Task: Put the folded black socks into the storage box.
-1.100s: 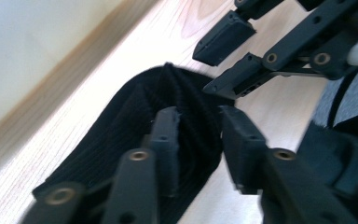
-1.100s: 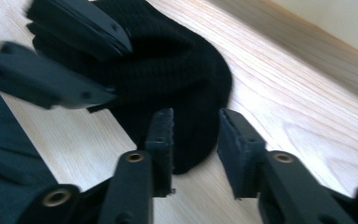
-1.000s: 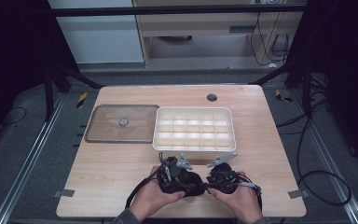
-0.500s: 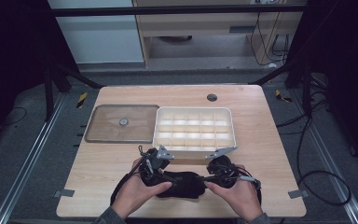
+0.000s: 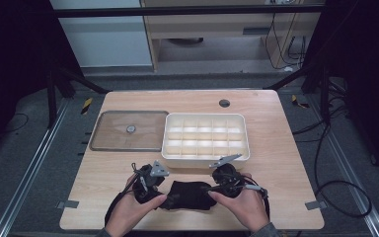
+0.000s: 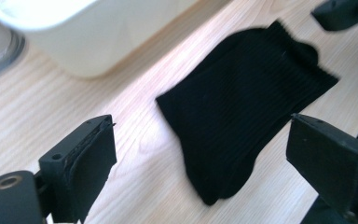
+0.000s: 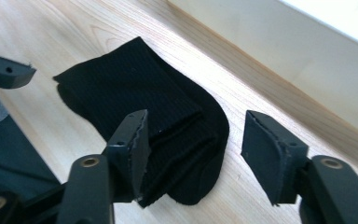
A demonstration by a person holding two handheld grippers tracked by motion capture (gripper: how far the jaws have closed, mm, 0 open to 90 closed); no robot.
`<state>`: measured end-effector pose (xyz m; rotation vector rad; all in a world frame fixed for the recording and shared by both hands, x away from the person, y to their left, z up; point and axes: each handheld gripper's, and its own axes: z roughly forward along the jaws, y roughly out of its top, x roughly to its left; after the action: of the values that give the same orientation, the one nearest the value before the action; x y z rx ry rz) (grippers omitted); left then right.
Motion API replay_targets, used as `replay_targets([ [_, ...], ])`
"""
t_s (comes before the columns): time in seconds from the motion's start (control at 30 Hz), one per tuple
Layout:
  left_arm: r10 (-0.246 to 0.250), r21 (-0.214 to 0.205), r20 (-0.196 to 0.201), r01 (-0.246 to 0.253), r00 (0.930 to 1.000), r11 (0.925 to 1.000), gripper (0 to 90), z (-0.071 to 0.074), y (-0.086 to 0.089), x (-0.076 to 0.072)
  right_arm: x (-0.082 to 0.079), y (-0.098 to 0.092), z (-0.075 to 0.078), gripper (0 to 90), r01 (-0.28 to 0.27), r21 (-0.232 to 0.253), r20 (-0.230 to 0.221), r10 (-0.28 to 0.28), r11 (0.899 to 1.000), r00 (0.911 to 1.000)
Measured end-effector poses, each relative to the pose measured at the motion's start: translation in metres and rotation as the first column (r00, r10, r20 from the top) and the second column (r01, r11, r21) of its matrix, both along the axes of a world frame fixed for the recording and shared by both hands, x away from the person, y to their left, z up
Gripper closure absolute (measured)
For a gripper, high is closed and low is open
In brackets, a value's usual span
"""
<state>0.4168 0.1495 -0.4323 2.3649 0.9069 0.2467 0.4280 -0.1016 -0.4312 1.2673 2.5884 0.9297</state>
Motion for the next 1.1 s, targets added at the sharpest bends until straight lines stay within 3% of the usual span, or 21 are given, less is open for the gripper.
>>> replay_targets([
  [0.27, 0.009, 0.001, 0.033, -0.009, 0.9994, 1.0, 13.4, -0.01, 0.009, -0.013, 0.003, 0.008, -0.006, 58.3, -0.012, 0.006, 0.002, 0.012, 1.0, 0.9999],
  [0.6, -0.019, 0.003, 0.007, 0.019, 0.9998, 0.9998, 28.3, -0.02, 0.018, -0.024, 0.007, 0.019, -0.005, 69.1, -0.025, -0.011, 0.009, 0.025, 1.0, 0.9996],
  [0.77, -0.03, -0.001, 0.006, 0.03, 0.9995, 0.9995, 33.0, -0.026, 0.015, -0.023, 0.009, 0.025, -0.005, 60.9, -0.026, -0.014, 0.008, 0.026, 1.0, 0.9996],
  [0.83, -0.04, 0.007, -0.013, 0.04, 0.9991, 0.9992, 34.7, -0.03, 0.012, -0.023, 0.012, 0.028, -0.009, 56.6, -0.012, -0.015, -0.006, 0.012, 1.0, 0.9999],
  [1.1, -0.029, 0.011, -0.018, 0.029, 0.9994, 0.9995, 43.3, -0.04, 0.007, -0.026, 0.021, 0.035, -0.024, 50.0, 0.026, -0.05, -0.031, -0.027, 0.998, 0.9992],
])
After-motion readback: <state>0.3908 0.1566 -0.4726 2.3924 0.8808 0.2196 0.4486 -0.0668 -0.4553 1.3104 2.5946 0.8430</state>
